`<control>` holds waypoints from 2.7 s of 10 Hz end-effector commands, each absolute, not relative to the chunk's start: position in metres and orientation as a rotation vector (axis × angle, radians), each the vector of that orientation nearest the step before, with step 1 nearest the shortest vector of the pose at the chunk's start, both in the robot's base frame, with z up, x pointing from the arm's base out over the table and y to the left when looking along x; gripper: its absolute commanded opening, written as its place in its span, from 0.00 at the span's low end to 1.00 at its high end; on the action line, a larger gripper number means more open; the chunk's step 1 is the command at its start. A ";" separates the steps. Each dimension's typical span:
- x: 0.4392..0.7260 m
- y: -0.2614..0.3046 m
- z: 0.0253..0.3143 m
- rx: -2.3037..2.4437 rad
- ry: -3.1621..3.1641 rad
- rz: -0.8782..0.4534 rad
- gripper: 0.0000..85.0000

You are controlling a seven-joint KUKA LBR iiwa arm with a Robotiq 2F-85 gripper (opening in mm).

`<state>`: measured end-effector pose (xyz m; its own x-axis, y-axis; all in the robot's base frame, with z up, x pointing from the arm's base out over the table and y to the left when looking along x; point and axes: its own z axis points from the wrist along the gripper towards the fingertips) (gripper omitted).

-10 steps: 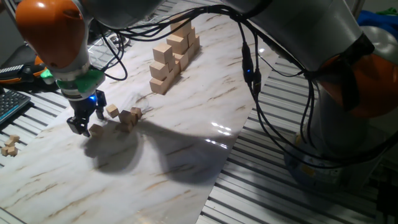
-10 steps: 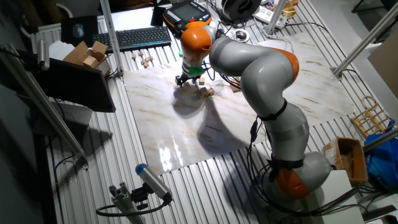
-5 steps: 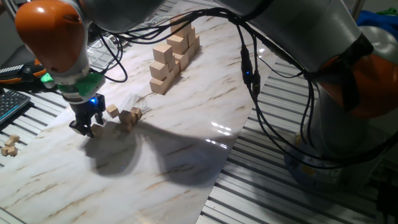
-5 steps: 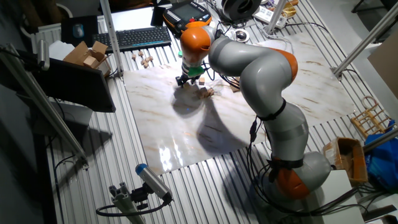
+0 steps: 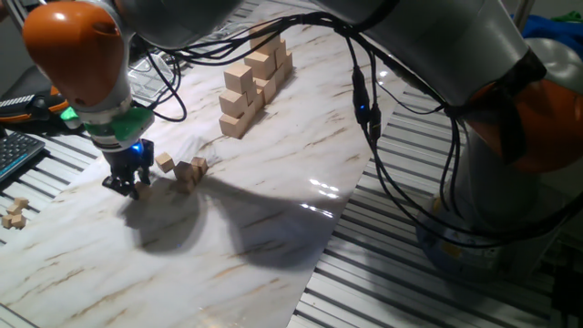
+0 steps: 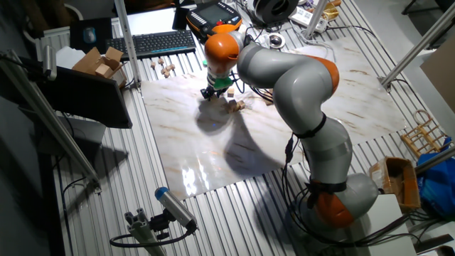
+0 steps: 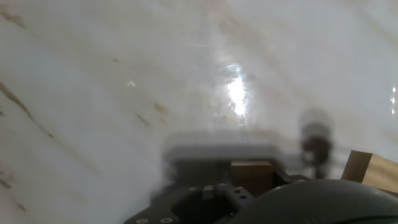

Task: Stack the blocks into a pyramid shape

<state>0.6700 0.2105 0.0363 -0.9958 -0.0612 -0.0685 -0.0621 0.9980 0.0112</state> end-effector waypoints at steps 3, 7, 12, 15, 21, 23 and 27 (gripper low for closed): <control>0.671 0.208 0.038 -0.124 3.092 0.014 0.20; 0.675 0.183 0.068 -0.147 3.150 0.071 0.00; 0.649 0.167 0.108 -0.271 3.152 0.054 0.00; 0.648 0.153 0.115 -0.054 3.227 0.140 0.00; 0.626 0.114 0.131 0.969 3.134 0.096 0.00; 0.621 0.104 0.128 1.282 3.031 0.129 0.00; 0.611 0.099 0.126 1.729 2.764 0.098 0.00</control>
<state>0.6102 0.0982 0.1265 -0.9486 0.2878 0.1320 0.2887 0.9573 -0.0120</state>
